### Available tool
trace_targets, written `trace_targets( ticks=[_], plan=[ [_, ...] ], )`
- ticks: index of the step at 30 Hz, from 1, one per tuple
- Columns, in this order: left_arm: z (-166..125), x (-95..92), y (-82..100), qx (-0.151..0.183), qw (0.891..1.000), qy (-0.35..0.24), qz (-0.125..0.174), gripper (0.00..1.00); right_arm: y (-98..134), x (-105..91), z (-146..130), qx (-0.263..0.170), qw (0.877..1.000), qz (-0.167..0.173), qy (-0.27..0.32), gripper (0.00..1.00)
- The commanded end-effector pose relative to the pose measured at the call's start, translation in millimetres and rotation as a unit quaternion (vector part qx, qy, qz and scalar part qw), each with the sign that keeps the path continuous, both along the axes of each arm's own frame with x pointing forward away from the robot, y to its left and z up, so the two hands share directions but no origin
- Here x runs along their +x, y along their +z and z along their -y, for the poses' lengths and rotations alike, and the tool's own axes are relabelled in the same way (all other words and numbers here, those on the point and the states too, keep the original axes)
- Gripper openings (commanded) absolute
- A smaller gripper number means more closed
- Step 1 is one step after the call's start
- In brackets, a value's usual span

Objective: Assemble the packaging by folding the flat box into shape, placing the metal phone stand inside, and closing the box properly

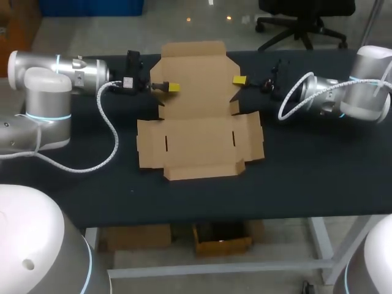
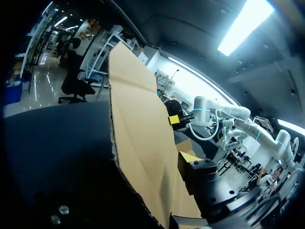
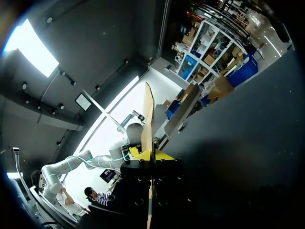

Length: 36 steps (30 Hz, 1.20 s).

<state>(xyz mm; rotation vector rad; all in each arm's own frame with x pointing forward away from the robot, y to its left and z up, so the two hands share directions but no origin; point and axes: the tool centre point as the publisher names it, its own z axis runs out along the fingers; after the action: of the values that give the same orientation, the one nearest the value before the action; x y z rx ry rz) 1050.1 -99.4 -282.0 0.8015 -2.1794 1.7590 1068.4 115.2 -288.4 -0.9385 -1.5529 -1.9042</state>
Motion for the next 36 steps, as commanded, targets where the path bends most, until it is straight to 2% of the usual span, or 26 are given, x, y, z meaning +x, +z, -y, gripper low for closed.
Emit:
trace_targets(
  ticks=[1, 3, 19, 33, 36],
  plan=[
    [0, 3.0, -1.9, -0.003, 1.000, -0.004, 0.000, 0.53, -2, 2.4, 1, 0.006, 1.000, 0.003, 0.003, 0.00],
    [0, 2.9, -1.9, -0.004, 1.000, -0.005, 0.001, 0.49, -2, 2.5, 1, 0.006, 1.000, 0.003, 0.003, 0.00],
    [9, 1.7, -1.1, -0.018, 1.000, -0.018, 0.004, 0.43, 1, 6.5, -4, 0.013, 1.000, 0.010, 0.009, 0.00],
    [12, 3.3, -1.2, -0.021, 1.000, -0.022, 0.004, 0.30, 1, 6.6, -3, 0.018, 1.000, 0.013, 0.007, 0.00],
    [12, 3.5, -1.4, -0.022, 0.999, -0.022, 0.004, 0.29, 1, 6.3, -2, 0.019, 1.000, 0.014, 0.006, 0.00]
  ],
)
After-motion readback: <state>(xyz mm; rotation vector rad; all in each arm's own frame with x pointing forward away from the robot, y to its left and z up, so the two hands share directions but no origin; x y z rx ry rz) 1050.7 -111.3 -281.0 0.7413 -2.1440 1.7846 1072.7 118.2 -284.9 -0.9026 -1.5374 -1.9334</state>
